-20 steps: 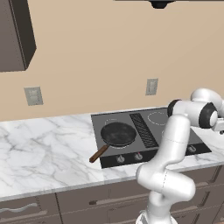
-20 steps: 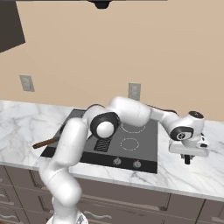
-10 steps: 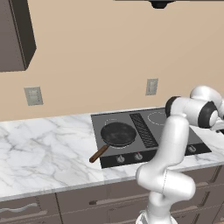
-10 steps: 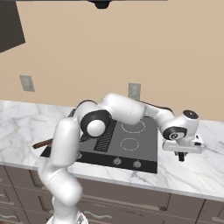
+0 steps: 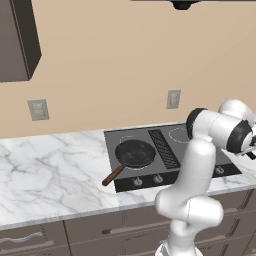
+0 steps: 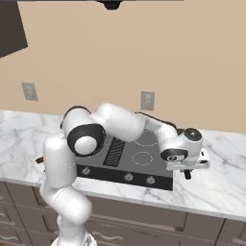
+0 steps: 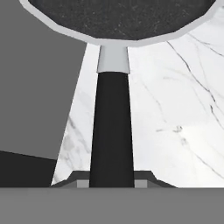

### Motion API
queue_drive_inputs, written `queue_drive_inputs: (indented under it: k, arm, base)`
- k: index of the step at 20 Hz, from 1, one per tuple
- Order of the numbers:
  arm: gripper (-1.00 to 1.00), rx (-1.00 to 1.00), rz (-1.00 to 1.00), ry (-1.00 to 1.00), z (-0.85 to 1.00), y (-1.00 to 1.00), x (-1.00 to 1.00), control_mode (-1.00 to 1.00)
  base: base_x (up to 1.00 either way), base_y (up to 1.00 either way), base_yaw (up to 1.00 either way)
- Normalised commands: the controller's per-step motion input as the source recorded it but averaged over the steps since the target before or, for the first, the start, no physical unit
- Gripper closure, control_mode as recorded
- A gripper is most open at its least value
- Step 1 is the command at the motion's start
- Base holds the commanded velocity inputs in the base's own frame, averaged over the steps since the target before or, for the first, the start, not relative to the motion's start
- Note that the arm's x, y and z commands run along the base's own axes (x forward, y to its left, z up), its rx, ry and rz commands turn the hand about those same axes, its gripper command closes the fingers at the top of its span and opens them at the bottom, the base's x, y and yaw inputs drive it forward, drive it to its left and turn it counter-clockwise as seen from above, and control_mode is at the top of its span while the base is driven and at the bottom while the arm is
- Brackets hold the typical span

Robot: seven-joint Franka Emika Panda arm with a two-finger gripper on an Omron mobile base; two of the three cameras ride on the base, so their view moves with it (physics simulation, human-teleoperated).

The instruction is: Place both pans onto different burners. Then place the lemon wedge and the steak on different pans.

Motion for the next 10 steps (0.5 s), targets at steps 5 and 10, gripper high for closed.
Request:
queue_drive_inputs:
  k: [5, 10]
  arm:
    - [1.00, -0.02, 0.14, -0.01, 0.02, 0.29, -0.10, -1.00]
    - [1.00, 0.00, 0.16, 0.03, 0.09, 0.15, -0.01, -1.00]
  base:
    - [0.00, 0.00, 0.00]
    - [0.00, 0.00, 0.00]
